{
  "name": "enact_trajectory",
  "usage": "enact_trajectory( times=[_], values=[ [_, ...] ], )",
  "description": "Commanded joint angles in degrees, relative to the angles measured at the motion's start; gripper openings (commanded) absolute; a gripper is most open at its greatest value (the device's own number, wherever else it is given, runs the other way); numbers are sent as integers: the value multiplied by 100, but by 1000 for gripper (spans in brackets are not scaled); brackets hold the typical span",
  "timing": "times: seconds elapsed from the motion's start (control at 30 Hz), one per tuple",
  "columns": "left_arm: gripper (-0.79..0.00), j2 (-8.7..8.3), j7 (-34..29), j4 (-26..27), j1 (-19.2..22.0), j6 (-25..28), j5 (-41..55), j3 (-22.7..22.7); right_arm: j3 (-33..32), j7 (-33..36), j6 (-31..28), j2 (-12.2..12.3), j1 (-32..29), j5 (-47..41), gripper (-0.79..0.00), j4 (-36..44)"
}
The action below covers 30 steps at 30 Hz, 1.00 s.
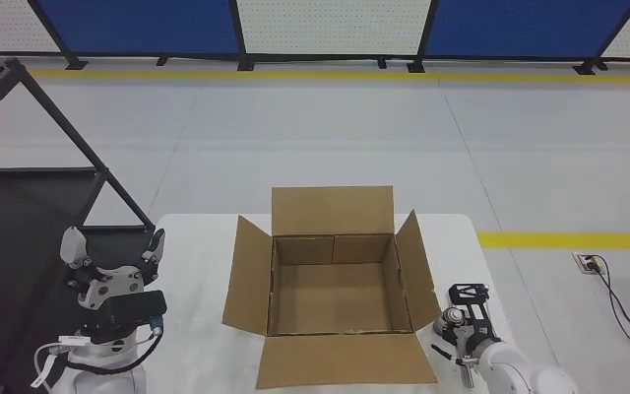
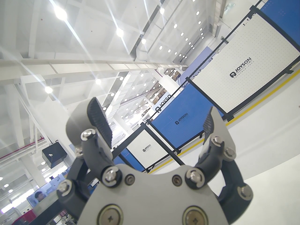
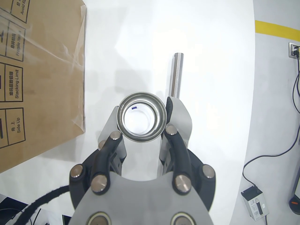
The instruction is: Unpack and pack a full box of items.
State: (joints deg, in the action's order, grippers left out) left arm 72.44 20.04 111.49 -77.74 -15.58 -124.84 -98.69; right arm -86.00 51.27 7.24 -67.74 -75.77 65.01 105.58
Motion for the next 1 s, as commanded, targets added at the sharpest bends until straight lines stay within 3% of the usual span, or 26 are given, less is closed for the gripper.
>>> enact_trajectory(
  times=[0.0, 0.07, 0.57, 0.67, 0.97],
  values=[
    [0, 0, 0, 0, 0, 0, 0, 0, 6, 5, 9, -1, 10, -3, -683, -30],
    [0, 0, 0, 0, 0, 0, 0, 0, 15, 12, 13, -3, 23, -16, -566, -63],
    [0, 0, 0, 0, 0, 0, 0, 0, 3, 75, 3, 2, 14, -16, -397, -39],
    [0, 0, 0, 0, 0, 0, 0, 0, -10, 74, -19, 4, -29, -31, -222, 61],
    [0, 0, 0, 0, 0, 0, 0, 0, -360, -36, -32, 34, -413, -109, -89, 889]
  ],
)
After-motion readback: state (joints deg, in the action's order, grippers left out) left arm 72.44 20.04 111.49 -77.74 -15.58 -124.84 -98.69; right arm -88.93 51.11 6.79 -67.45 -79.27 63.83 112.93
